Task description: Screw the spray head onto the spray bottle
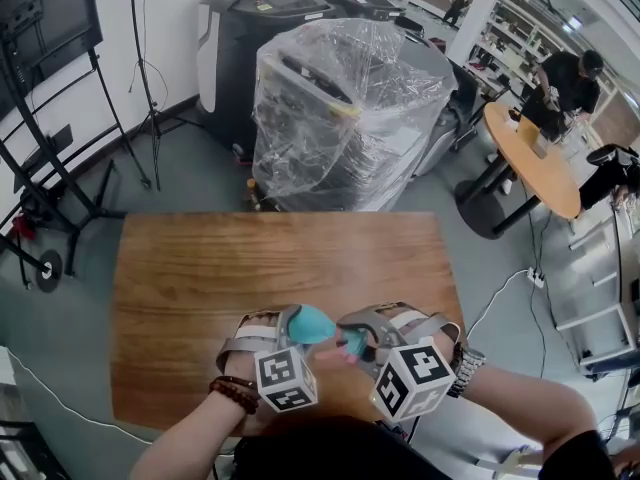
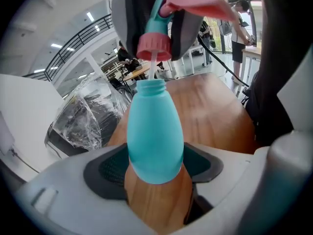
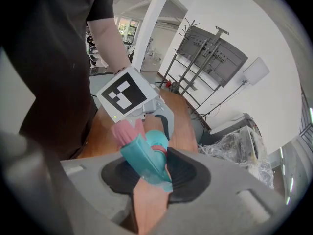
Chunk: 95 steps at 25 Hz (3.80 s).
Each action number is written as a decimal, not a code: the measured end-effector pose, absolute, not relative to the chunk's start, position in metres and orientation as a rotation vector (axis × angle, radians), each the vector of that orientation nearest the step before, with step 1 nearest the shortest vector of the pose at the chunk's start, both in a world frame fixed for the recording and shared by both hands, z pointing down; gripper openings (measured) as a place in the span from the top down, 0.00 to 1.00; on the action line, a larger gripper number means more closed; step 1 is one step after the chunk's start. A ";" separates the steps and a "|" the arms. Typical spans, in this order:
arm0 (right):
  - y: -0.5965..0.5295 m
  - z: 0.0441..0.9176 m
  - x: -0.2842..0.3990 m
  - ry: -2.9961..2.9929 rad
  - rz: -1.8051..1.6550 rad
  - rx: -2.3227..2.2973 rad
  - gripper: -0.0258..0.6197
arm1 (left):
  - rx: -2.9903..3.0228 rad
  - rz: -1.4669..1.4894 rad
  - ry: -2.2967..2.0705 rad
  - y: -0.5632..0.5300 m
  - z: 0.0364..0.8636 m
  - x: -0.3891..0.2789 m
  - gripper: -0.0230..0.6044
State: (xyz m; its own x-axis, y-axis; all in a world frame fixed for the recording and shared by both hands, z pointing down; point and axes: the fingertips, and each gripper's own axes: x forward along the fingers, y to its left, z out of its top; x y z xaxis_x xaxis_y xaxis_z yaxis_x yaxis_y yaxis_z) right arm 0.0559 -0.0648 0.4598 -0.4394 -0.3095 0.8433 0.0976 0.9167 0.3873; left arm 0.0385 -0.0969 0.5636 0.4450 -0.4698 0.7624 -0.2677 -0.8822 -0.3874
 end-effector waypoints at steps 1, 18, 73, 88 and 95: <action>-0.064 0.460 0.056 -1.978 -0.468 0.149 0.77 | -2.475 -1.411 0.636 -0.095 0.560 0.041 0.37; -0.044 0.454 0.056 -1.879 -0.684 0.032 0.77 | -2.360 -1.503 0.545 -0.077 0.539 0.047 0.37; -0.029 0.448 0.076 -1.677 -1.131 -0.050 0.51 | -2.419 -1.455 0.410 -0.073 0.557 0.043 0.38; -0.023 0.487 0.076 -1.909 -0.590 0.076 0.78 | -2.288 -1.450 0.349 -0.060 0.562 0.053 0.38; -0.051 0.491 0.083 -2.118 0.651 0.542 0.78 | -2.248 -1.466 0.503 -0.069 0.566 0.050 0.38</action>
